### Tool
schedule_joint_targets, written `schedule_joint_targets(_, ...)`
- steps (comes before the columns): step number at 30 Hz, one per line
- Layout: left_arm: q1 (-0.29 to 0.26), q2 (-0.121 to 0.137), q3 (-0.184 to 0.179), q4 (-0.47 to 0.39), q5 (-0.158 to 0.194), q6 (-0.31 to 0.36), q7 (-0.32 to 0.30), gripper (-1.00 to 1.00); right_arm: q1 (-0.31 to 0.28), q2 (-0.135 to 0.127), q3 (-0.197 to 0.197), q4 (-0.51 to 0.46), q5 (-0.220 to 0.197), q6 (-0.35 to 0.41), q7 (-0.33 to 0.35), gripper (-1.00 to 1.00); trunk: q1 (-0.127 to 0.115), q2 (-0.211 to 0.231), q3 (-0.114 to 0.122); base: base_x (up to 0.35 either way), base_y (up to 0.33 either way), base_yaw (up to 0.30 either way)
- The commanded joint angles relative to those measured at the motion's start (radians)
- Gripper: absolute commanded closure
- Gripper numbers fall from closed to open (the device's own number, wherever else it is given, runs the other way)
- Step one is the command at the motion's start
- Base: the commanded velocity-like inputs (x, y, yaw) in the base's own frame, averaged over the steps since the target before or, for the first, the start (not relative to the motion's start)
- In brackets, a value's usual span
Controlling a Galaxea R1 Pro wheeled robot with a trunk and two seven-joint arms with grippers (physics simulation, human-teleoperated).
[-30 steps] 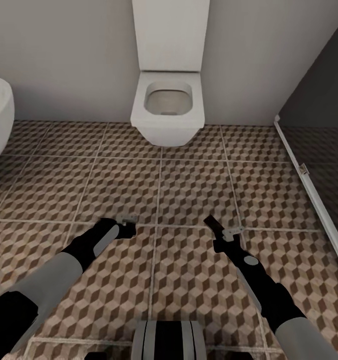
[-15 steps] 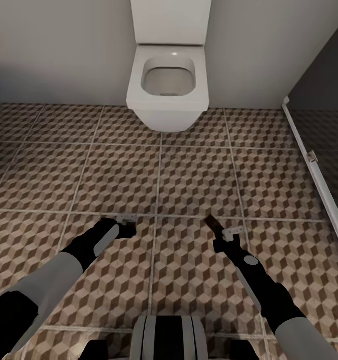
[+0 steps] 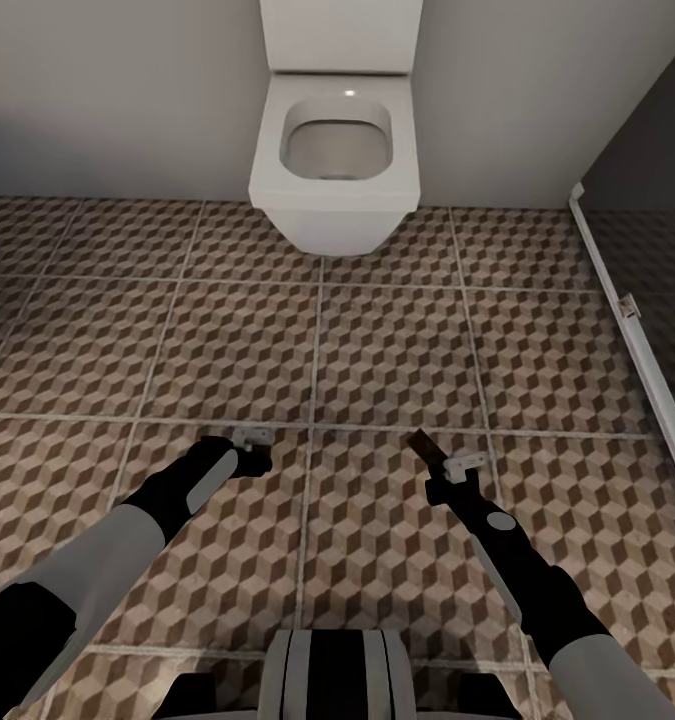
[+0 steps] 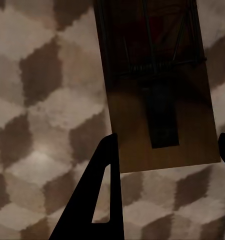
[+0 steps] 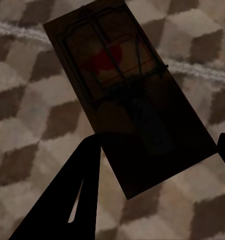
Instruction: Take the four mousetraps from the cabinet in the bathroom and place them on the bathroom floor. Make sure all four end up on the same floor surface, and ensure that at least two of them are either under or directly next to the same bathroom sink.
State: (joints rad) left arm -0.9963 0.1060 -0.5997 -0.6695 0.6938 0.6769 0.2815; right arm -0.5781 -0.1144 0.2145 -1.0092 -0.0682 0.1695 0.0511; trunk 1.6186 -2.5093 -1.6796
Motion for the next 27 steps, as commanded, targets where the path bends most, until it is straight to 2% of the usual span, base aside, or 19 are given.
schedule_joint_targets(1, -0.001, 0.001, -0.006, -0.001, 0.010, 0.001, 0.008, 1.00, -0.001, -0.001, 0.002, -0.002, -0.009, 0.004, 0.002, 1.00, 0.000, 0.000, -0.002, 0.000, 0.000, 0.000)
schedule_joint_targets(9, -0.001, 0.002, -0.006, -0.004, 0.010, -0.019, 0.009, 1.00, 0.000, 0.006, 0.001, 0.003, -0.007, -0.039, -0.016, 1.00, 0.000, 0.000, -0.008, 0.000, 0.000, 0.000)
schedule_joint_targets(11, -0.001, 0.001, -0.006, -0.004, 0.010, -0.053, 0.009, 1.00, 0.000, 0.012, 0.000, 0.008, -0.008, -0.054, -0.049, 1.00, 0.000, 0.000, -0.008, 0.000, 0.000, 0.000)
schedule_joint_targets(14, -0.001, 0.000, -0.006, -0.004, 0.010, -0.125, 0.008, 1.00, -0.001, 0.036, 0.000, 0.022, -0.008, -0.080, -0.148, 1.00, 0.000, 0.000, -0.009, 0.000, 0.000, 0.000)
schedule_joint_targets(16, -0.001, 0.000, -0.005, -0.004, 0.010, -0.157, 0.008, 1.00, -0.001, 0.071, 0.001, 0.039, -0.007, -0.101, -0.233, 1.00, 0.000, 0.000, -0.009, 0.000, 0.000, 0.000)
schedule_joint_targets(18, -0.001, 0.000, -0.002, -0.005, 0.010, -0.169, 0.008, 1.00, -0.002, 0.096, 0.001, 0.054, -0.005, -0.110, -0.291, 1.00, 0.000, 0.000, -0.009, 0.000, 0.000, 0.000)
schedule_joint_targets(22, -0.001, -0.001, 0.003, -0.016, 0.009, -0.178, 0.007, 1.00, -0.015, 0.110, 0.001, 0.100, -0.004, -0.118, -0.324, 1.00, 0.000, 0.000, -0.009, 0.000, 0.000, 0.000)
schedule_joint_targets(27, -0.001, -0.001, 0.003, -0.016, 0.009, -0.178, 0.007, 1.00, -0.015, 0.110, 0.001, 0.100, -0.004, -0.118, -0.324, 1.00, 0.000, 0.000, -0.009, 0.000, 0.000, 0.000)
